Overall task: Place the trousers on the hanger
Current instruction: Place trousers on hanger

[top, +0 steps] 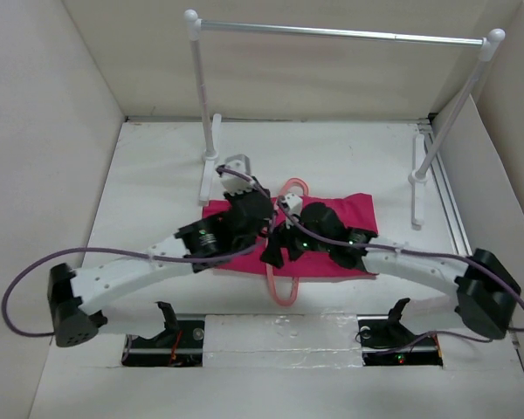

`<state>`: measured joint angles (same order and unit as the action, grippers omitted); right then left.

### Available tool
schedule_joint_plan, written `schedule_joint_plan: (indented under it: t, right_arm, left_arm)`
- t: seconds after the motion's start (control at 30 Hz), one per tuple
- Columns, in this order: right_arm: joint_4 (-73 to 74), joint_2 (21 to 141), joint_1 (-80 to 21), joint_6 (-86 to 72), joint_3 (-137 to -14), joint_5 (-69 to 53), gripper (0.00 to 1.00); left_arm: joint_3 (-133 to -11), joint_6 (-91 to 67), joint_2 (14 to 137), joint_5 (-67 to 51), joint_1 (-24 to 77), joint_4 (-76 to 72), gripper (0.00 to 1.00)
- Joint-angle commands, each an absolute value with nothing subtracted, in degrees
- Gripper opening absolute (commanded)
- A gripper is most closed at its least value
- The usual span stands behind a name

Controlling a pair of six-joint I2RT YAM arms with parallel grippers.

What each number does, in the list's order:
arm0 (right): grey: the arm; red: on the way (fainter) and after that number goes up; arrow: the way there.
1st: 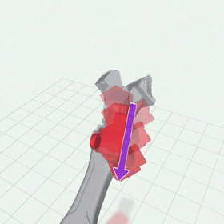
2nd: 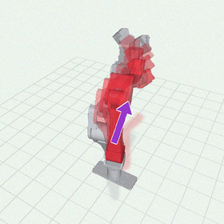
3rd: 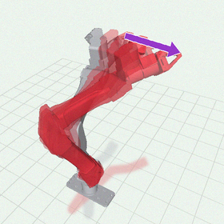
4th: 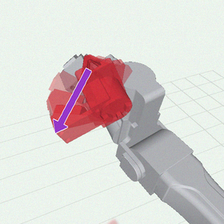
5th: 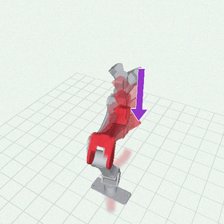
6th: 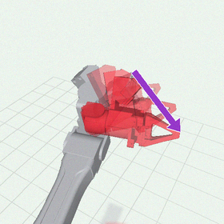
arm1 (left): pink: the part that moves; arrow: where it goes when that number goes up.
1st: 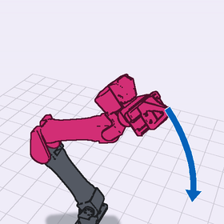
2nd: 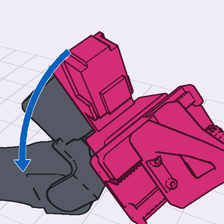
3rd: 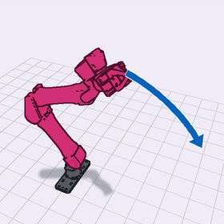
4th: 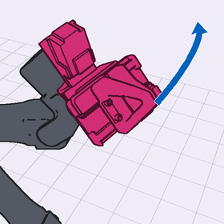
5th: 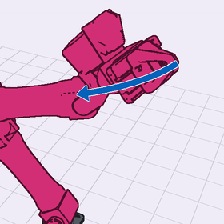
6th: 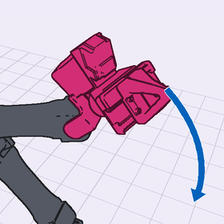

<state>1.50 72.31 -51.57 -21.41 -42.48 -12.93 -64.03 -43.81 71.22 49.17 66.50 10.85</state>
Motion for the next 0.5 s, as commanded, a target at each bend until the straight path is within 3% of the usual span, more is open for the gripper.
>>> schedule_joint_plan:
  t: [0.0,0.1,0.27,0.47]
  right_arm:
    - [-1.94,79.43,-53.87,-24.51,-48.68,-0.36,0.81]
    - [-0.71,86.12,-55.28,-26.7,-51.76,5.35,0.74]
    - [6.66,92.8,-59.84,-31.98,-58.61,14.83,0.72]
    - [10.53,98.26,-63.8,-38.75,-62.04,18.98,0.66]
  left_arm:
    - [-62.41,-42.45,63.03,43.69,63.9,12.56,0.0]
    - [-60.39,-42.71,58.11,42.89,63.9,14.94,0.0]
    - [-57.83,-43.33,50.55,39.99,63.9,17.57,0.0]
    - [-54.41,-43.68,44.57,37.18,63.9,19.95,0.0]
